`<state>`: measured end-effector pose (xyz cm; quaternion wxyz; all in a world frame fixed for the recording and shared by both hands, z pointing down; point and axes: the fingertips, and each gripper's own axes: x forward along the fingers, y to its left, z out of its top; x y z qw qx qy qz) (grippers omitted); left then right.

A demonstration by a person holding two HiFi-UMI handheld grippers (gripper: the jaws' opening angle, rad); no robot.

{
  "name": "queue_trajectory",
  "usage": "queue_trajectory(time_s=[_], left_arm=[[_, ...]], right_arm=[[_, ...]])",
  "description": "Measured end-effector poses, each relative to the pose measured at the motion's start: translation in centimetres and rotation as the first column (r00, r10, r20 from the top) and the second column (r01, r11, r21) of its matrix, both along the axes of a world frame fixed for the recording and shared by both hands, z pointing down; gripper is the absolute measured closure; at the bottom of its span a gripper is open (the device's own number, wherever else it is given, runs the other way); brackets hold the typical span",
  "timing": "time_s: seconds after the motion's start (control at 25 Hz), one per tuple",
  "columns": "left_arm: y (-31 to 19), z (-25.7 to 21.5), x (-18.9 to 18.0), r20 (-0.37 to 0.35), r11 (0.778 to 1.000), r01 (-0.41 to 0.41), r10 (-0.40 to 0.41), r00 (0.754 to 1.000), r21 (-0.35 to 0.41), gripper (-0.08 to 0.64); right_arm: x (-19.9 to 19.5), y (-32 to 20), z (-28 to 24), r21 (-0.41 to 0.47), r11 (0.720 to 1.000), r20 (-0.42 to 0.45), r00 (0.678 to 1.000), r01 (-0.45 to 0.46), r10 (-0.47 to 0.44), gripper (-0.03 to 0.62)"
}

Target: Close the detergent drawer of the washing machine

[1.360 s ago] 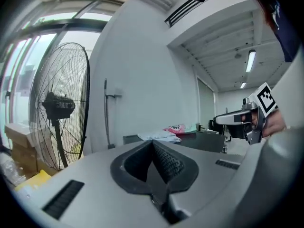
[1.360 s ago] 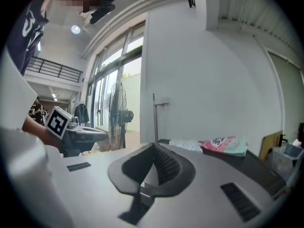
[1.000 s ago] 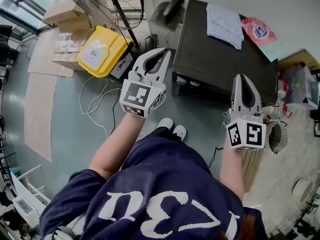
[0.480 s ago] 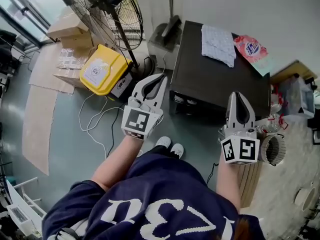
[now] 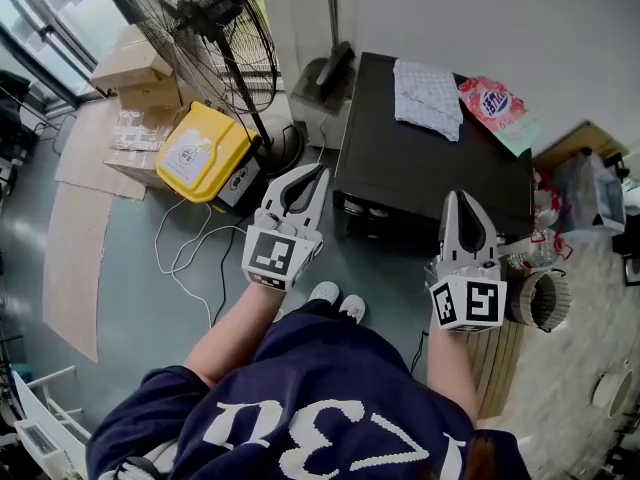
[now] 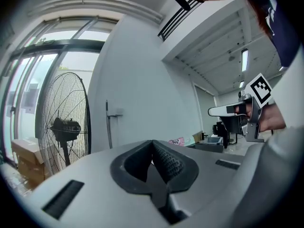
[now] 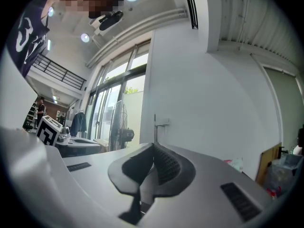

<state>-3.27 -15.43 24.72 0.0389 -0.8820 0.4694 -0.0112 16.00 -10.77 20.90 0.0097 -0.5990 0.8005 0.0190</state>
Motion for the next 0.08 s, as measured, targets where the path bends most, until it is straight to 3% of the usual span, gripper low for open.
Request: queue_trajectory(time_s=[0.08], left_arm=[[0.00, 0.03, -0.29, -0.005, 1.000, 0.003, -0.003, 1.000, 0.003, 0.541]], right_arm=[[-0.44, -0.12, 0.07, 0.003, 1.000, 0.002, 1.000, 0.005, -0.005, 0.578]])
